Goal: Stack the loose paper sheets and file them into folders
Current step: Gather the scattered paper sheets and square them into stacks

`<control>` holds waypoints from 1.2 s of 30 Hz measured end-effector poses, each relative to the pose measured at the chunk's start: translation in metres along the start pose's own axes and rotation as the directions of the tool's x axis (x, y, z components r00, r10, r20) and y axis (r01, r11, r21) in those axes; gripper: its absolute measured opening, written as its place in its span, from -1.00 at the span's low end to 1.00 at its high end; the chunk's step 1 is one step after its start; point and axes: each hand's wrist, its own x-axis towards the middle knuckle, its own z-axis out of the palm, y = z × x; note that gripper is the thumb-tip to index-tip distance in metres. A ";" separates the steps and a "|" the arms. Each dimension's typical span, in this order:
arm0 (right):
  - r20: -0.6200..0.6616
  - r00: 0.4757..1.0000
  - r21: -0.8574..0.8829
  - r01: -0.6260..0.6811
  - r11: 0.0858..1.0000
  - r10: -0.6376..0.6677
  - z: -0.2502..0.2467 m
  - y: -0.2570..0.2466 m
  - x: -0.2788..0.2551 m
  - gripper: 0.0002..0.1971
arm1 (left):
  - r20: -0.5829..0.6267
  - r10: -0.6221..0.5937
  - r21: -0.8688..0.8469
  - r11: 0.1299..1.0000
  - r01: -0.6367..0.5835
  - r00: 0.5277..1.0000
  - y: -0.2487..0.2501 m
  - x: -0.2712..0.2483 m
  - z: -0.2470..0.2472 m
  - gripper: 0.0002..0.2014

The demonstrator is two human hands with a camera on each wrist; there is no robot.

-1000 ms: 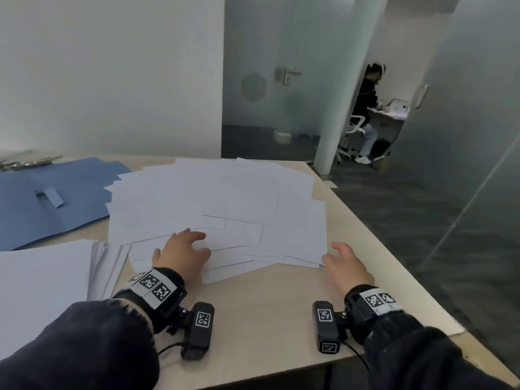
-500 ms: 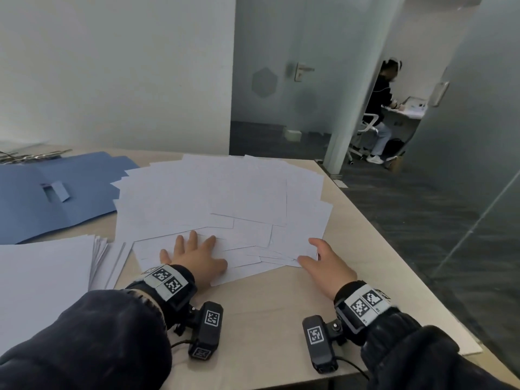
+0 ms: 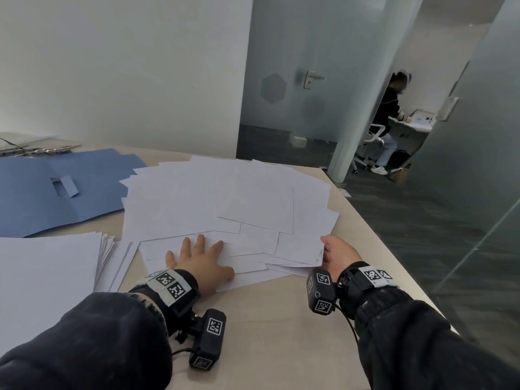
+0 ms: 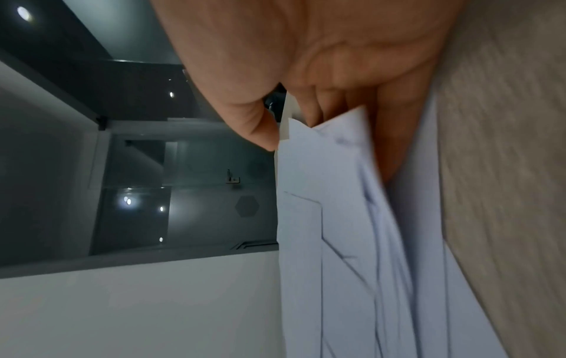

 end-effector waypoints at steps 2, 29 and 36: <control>-0.049 0.999 -0.103 -0.020 0.994 0.015 0.002 -0.004 0.006 -0.73 | 0.012 0.013 -0.005 1.000 -0.013 1.000 -0.002 -0.001 0.000 -0.16; 0.035 0.998 -0.300 -0.030 0.954 0.043 -0.001 -0.005 0.020 -0.90 | 0.036 -0.080 -0.020 0.997 0.081 0.996 0.021 0.072 -0.031 -0.15; 0.053 0.998 -0.159 -0.020 0.987 0.029 0.002 -0.001 0.010 -0.76 | 0.113 0.031 0.133 0.990 -0.046 0.993 0.030 0.047 -0.020 -0.21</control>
